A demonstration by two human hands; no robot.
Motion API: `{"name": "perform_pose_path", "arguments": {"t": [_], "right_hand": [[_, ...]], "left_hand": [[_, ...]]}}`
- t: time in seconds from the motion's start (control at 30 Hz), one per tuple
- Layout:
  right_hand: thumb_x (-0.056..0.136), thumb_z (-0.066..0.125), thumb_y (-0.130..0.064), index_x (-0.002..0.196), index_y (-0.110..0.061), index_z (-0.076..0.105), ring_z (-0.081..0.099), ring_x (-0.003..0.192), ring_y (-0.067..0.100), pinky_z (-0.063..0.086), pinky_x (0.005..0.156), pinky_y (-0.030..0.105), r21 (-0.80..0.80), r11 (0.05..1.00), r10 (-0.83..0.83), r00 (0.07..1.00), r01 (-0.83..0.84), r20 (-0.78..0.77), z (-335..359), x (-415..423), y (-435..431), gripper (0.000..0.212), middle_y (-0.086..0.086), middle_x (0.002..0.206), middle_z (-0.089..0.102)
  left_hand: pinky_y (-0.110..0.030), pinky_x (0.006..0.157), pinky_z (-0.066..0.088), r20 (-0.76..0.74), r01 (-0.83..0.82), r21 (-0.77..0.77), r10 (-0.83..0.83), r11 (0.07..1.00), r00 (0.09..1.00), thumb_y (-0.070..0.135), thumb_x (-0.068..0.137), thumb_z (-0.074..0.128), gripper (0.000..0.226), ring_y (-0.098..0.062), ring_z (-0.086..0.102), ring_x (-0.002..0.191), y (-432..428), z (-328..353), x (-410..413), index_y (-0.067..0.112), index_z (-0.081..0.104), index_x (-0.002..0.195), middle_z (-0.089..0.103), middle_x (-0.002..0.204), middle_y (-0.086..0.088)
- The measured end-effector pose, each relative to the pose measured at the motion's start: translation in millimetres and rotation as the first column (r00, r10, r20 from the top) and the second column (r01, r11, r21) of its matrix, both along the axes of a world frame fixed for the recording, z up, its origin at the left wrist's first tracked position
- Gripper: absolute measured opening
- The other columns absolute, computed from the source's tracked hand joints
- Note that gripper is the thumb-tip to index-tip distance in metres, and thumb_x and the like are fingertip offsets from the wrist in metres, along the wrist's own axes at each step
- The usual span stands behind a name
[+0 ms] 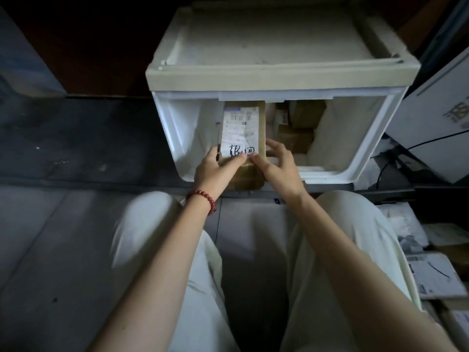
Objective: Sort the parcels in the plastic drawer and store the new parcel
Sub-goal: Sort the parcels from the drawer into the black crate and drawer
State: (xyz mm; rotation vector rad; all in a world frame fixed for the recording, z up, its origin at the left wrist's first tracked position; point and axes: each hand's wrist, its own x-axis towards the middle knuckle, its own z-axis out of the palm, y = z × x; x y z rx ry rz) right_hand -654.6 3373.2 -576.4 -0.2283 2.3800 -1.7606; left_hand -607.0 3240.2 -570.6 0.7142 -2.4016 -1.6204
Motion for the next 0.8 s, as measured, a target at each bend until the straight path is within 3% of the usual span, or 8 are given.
{"name": "perform_pose_path", "arguments": {"t": [0.1,0.23,0.4,0.57,0.73,0.8], "right_hand": [[0.087,0.066,-0.037,0.135,-0.027,0.045,0.051,0.115,0.014,0.048,0.099,0.035,-0.012,0.998,0.058,0.998,-0.058,0.009,-5.7,23.6,5.7,0.053,0.000,0.124,0.045],[0.086,0.067,-0.038,0.124,-0.031,0.042,0.057,0.113,0.016,0.049,0.099,0.043,-0.074,0.995,0.067,0.994,-0.060,0.090,-15.1,38.5,7.3,0.046,-0.002,0.127,0.053],[0.086,0.069,-0.032,0.119,-0.030,0.040,0.062,0.105,0.015,0.053,0.093,0.045,-0.190,0.982,0.044,0.985,-0.012,0.168,-8.6,43.1,13.2,0.044,-0.015,0.104,0.057],[0.082,0.074,-0.030,0.119,-0.031,0.043,0.063,0.107,0.014,0.056,0.090,0.040,-0.261,0.964,0.082,0.986,-0.041,0.149,-12.6,51.4,13.8,0.049,-0.009,0.118,0.060],[0.079,0.078,-0.024,0.124,-0.025,0.044,0.066,0.102,0.014,0.057,0.084,0.034,-0.241,0.964,0.139,0.984,-0.110,0.108,-10.7,50.5,13.0,0.056,-0.004,0.126,0.059],[0.079,0.078,-0.020,0.121,-0.024,0.045,0.065,0.098,0.012,0.055,0.078,0.023,-0.212,0.968,0.147,0.988,-0.134,0.049,-10.8,49.0,14.5,0.054,-0.005,0.126,0.059]], "left_hand": [[-0.034,0.093,0.051,-0.039,-0.014,0.110,0.018,0.994,0.999,0.044,0.084,0.068,0.046,-0.011,0.060,0.108,8.3,-10.7,29.8,0.027,0.058,0.125,0.065,0.118,0.009],[-0.020,0.081,0.049,-0.088,0.012,0.144,0.001,0.989,0.996,0.049,0.083,0.067,0.047,-0.009,0.059,0.109,18.8,-19.2,55.2,0.032,0.053,0.124,0.062,0.120,0.011],[-0.035,0.095,0.051,-0.129,0.102,0.279,-0.068,0.955,0.989,0.067,0.062,0.066,0.055,-0.009,0.058,0.115,17.6,-11.4,56.8,0.052,0.046,0.111,0.056,0.131,0.009],[-0.040,0.087,0.056,-0.163,0.079,0.421,-0.011,0.904,0.987,0.045,0.074,0.070,0.044,-0.012,0.065,0.103,11.2,-13.4,55.0,0.042,0.046,0.110,0.062,0.119,0.007],[-0.031,0.077,0.058,-0.145,0.013,0.479,0.064,0.878,0.987,0.034,0.061,0.071,0.075,-0.016,0.068,0.099,6.6,-21.4,52.0,0.018,0.043,0.129,0.066,0.119,-0.003],[-0.027,0.071,0.058,-0.138,0.013,0.504,0.065,0.864,0.988,0.030,0.061,0.070,0.078,-0.015,0.069,0.098,7.2,-22.4,51.7,0.017,0.040,0.132,0.067,0.117,-0.003]]}}
